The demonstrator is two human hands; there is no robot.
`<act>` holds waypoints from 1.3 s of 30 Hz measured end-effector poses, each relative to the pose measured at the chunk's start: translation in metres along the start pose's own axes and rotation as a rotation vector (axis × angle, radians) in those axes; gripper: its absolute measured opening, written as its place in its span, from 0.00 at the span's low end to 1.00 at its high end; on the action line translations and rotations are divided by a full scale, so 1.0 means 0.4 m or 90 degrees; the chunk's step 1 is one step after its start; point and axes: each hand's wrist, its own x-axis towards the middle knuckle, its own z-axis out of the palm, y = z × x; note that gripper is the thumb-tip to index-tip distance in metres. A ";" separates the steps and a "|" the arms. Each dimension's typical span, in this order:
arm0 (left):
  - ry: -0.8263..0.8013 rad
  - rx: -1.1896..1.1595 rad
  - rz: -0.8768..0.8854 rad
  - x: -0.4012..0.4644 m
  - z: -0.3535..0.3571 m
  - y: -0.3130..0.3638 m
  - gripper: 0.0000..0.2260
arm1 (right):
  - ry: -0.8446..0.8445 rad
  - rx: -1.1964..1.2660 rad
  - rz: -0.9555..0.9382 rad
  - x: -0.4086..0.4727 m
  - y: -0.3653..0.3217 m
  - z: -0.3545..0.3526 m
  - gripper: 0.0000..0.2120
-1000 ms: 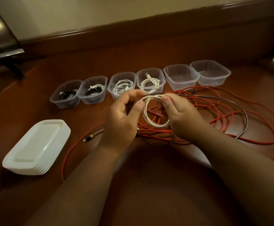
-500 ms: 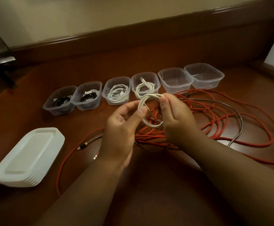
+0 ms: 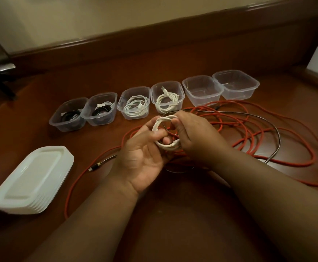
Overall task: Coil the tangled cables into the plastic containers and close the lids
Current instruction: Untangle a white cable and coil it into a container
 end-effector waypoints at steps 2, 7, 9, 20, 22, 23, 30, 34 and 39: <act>0.026 0.061 0.021 0.001 0.008 -0.002 0.23 | -0.001 0.015 0.007 -0.001 0.003 -0.005 0.13; 0.125 0.342 0.122 0.008 0.012 -0.003 0.23 | 0.019 0.041 0.033 -0.003 0.007 -0.022 0.14; 0.190 0.432 0.152 0.009 0.007 0.001 0.16 | 0.060 0.056 0.039 -0.002 0.008 -0.028 0.13; 0.193 0.501 0.220 0.012 -0.004 0.017 0.08 | 0.101 0.568 0.392 0.008 -0.018 -0.050 0.16; 0.223 0.493 0.220 0.016 -0.011 0.015 0.07 | 0.055 0.706 0.390 0.006 -0.026 -0.050 0.15; 0.245 0.461 0.214 0.020 -0.016 0.012 0.05 | 0.035 0.744 0.378 0.003 -0.031 -0.047 0.15; 0.244 0.197 0.157 0.015 0.012 -0.020 0.16 | 0.036 0.528 0.312 -0.010 -0.049 -0.011 0.13; 0.223 0.177 0.171 0.009 0.029 -0.035 0.09 | 0.073 0.266 0.237 -0.014 -0.027 0.006 0.11; 0.220 0.210 0.176 0.011 0.021 -0.040 0.07 | 0.046 0.296 0.248 -0.006 -0.022 0.013 0.12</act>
